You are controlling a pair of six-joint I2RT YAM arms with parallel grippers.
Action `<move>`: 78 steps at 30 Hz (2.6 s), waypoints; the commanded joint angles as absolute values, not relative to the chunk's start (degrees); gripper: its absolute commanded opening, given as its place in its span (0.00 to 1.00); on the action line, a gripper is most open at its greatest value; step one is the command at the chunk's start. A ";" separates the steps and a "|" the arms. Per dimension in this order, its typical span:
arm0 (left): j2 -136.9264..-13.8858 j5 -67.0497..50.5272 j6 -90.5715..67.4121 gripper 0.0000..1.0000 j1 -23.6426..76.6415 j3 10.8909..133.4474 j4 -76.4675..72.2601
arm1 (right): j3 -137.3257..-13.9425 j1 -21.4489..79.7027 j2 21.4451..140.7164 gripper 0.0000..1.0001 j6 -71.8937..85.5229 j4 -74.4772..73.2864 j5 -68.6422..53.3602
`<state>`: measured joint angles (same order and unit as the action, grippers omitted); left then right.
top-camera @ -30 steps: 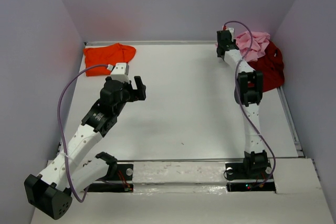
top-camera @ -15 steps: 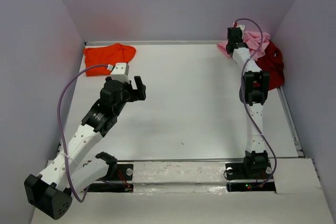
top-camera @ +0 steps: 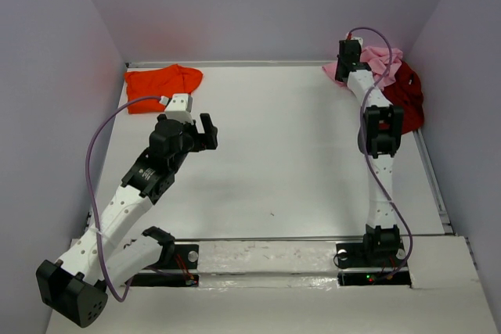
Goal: Fold and stack the t-shirts
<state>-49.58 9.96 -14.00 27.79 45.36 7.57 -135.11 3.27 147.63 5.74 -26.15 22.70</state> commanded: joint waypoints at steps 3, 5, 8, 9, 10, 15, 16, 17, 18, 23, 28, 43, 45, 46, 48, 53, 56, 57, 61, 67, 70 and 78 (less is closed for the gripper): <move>-47.20 10.55 -13.54 0.97 28.12 45.53 6.06 | -129.65 5.62 128.87 0.00 8.79 -25.06 16.35; -46.41 11.16 -13.54 0.97 28.12 45.35 6.06 | -125.71 6.94 121.17 0.00 8.96 -24.00 15.39; -46.06 11.51 -13.54 0.97 28.12 45.35 6.07 | -122.44 7.65 111.49 0.00 11.94 -23.03 10.47; -46.05 11.34 -13.54 0.97 28.12 45.35 6.06 | -120.69 8.69 109.27 0.00 12.39 -22.94 8.81; -45.97 11.25 -13.54 0.97 28.12 45.35 6.06 | -119.98 9.40 107.33 0.00 12.57 -23.03 8.09; -46.05 12.21 -13.54 0.97 28.04 45.27 6.15 | -115.85 16.60 94.61 0.00 11.60 -24.61 5.46; -46.14 12.39 -13.54 0.97 28.04 45.35 6.24 | -114.10 17.74 92.66 0.00 11.78 -24.70 5.54; -46.40 12.57 -13.54 0.97 28.04 45.35 6.24 | -113.47 18.80 90.98 0.00 11.86 -24.78 5.19; -46.49 12.74 -13.54 0.97 28.12 45.35 6.33 | -112.77 20.72 88.10 0.00 11.87 -25.48 3.62; -46.85 13.88 -13.54 0.97 28.04 45.26 6.59 | -112.76 23.73 82.45 0.00 14.93 -28.74 -5.69; -45.62 19.15 -13.80 0.97 28.04 45.44 7.21 | -118.80 24.95 81.30 0.00 19.24 -29.70 -20.38; -44.73 22.59 -13.89 0.97 28.12 45.18 7.38 | -102.95 25.49 77.70 0.00 18.73 -29.63 4.78; -45.17 22.06 -13.97 0.97 28.04 45.18 7.38 | -95.30 25.49 77.26 0.00 18.81 -28.92 10.60; -45.35 21.97 -13.89 0.97 28.04 45.35 7.38 | -92.84 25.49 77.34 0.00 18.90 -28.39 12.03; -45.70 21.71 -13.97 0.97 28.12 45.35 7.29 | -85.63 25.49 77.61 0.00 19.25 -26.38 13.79; -45.97 21.09 -13.89 0.97 28.12 45.35 7.21 | -74.19 25.49 79.98 0.00 22.06 -22.86 18.01; -46.40 20.83 -13.89 0.97 28.04 45.35 7.29 | -69.53 25.49 81.73 0.00 23.64 -21.36 22.58; -46.41 20.74 -13.80 0.97 28.04 45.35 7.29 | -68.83 25.49 82.17 0.00 23.90 -21.18 23.63; -46.76 20.83 -13.71 0.97 28.04 45.35 7.30 | -66.97 25.49 84.37 0.00 24.70 -20.22 20.24; -47.11 21.36 -13.53 0.97 28.04 45.35 7.38 | -63.82 25.49 81.22 0.54 24.08 -19.77 7.93; -47.20 21.62 -13.45 0.97 28.04 45.44 7.65 | -57.94 26.02 75.08 0.57 24.52 -19.43 5.97; -46.93 20.48 -13.54 0.97 26.81 45.44 7.30 | -39.22 26.02 55.39 0.74 34.35 -15.83 7.90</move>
<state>-47.20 20.56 -13.98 27.51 45.36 8.97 -44.23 25.61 60.29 29.06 -20.36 8.05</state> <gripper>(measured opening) 0.967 0.727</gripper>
